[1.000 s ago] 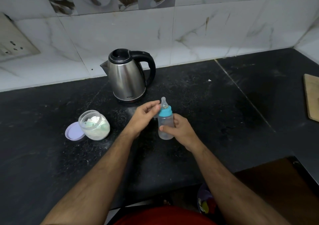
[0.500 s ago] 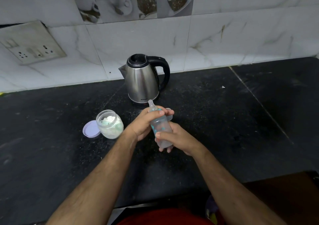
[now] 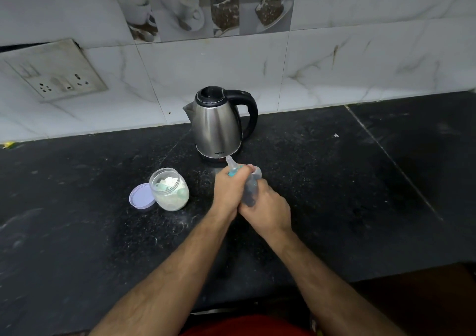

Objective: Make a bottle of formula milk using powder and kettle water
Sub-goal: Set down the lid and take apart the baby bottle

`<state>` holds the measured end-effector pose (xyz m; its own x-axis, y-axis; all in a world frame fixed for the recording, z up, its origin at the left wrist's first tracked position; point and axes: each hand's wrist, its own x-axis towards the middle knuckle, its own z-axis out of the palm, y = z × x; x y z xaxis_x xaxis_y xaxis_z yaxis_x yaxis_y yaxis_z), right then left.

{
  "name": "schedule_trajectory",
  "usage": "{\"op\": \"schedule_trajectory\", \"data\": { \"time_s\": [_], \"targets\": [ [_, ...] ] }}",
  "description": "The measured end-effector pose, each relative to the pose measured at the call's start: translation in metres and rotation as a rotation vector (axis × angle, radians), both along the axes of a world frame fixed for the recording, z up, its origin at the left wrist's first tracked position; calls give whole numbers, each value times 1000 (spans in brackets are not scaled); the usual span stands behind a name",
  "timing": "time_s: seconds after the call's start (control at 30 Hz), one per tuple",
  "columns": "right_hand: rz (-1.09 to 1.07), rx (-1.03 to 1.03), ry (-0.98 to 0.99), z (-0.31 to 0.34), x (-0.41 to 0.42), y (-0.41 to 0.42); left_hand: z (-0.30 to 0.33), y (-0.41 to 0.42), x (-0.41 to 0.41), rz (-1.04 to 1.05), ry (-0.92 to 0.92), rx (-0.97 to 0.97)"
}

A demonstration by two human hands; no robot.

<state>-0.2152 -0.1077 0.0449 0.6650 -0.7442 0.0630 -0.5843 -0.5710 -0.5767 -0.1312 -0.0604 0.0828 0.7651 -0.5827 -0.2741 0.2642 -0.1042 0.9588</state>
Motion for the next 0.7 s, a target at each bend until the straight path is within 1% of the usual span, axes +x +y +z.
{"op": "schedule_trajectory", "data": {
  "time_s": [0.03,0.07,0.13,0.2,0.3,0.33,0.4,0.47,0.5,0.6,0.63,0.7],
  "targets": [
    [2,8,0,0,1,0,0,0,0,20,13,12],
    [12,23,-13,-1,0,-1,1,1,2,-9,28,8],
    [31,73,-50,0,-2,-4,1,8,13,-167,41,-35],
    [62,227,-102,1,-5,-7,-1,16,28,-305,101,-104],
    [128,524,-230,4,-5,-8,-7,24,45,-417,169,-238],
    [141,571,-248,5,-5,-7,-7,27,48,-440,163,-264],
    [157,592,-249,8,-5,-7,-9,30,49,-443,122,-274],
    [137,565,-234,9,-5,-4,-10,30,45,-388,59,-247],
    [106,512,-214,10,-5,-2,-9,29,42,-354,14,-224],
    [-40,191,-77,12,-4,7,-4,23,32,-271,-110,-141],
    [-74,120,-54,13,-4,9,-2,20,29,-233,-125,-127],
    [-101,58,-36,16,-3,10,2,16,22,-107,-114,-129]
  ]
}}
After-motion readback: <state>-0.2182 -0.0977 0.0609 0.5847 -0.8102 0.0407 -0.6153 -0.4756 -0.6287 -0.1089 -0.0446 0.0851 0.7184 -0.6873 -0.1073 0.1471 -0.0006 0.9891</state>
